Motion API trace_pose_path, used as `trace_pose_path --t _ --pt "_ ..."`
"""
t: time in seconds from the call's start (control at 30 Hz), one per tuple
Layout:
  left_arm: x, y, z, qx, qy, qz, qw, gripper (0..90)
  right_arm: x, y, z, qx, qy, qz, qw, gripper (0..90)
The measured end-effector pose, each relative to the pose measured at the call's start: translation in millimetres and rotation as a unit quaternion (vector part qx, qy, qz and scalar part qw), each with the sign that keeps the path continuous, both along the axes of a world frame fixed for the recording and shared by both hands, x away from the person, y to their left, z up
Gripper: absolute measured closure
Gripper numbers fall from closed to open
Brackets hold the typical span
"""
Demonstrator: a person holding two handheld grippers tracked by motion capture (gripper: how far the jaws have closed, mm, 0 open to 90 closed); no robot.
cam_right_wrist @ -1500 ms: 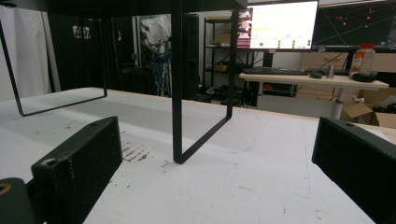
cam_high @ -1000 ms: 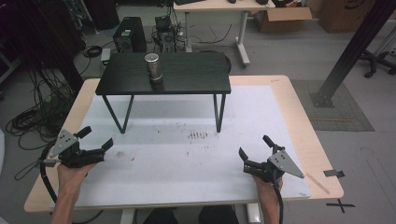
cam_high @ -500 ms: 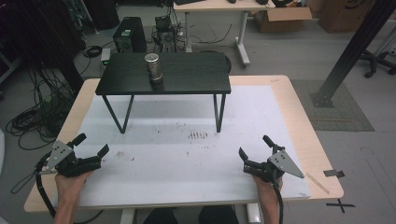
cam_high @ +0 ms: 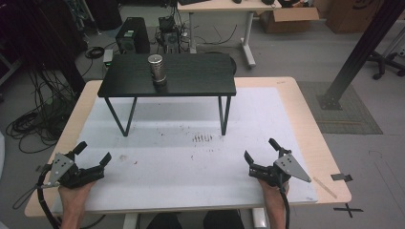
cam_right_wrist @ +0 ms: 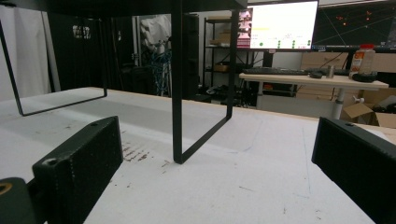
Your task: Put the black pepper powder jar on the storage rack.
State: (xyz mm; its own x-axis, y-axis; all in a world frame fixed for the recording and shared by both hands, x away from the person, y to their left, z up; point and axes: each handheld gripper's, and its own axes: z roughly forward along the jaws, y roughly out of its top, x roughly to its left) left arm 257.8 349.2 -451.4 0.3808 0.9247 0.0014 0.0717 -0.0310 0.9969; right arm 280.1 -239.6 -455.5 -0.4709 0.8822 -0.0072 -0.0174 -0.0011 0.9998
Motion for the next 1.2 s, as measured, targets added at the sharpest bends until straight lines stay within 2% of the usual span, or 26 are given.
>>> trace_pose_path --t 0.33,0.47,0.6,1.2 --pt "-1.7 2.7 -1.3 -0.013 -0.009 0.004 0.9999 1.5 0.0 0.0 0.0 0.0 0.0 0.0 1.0 1.7" --pt "-2.9 1.1 -1.6 -0.004 -0.015 0.003 0.9999 1.7 0.0 0.0 0.0 0.0 -0.001 0.0 1.0 1.8" --pt "-3.4 2.4 -1.9 -0.011 -0.017 0.004 0.9998 1.6 0.0 0.0 0.0 0.0 -0.001 0.0 1.0 1.8" --pt "-4.3 2.0 -2.2 -0.01 -0.021 0.006 0.9997 0.2 -0.1 -0.1 -0.1 0.0 -0.001 0.0 1.0 1.8"
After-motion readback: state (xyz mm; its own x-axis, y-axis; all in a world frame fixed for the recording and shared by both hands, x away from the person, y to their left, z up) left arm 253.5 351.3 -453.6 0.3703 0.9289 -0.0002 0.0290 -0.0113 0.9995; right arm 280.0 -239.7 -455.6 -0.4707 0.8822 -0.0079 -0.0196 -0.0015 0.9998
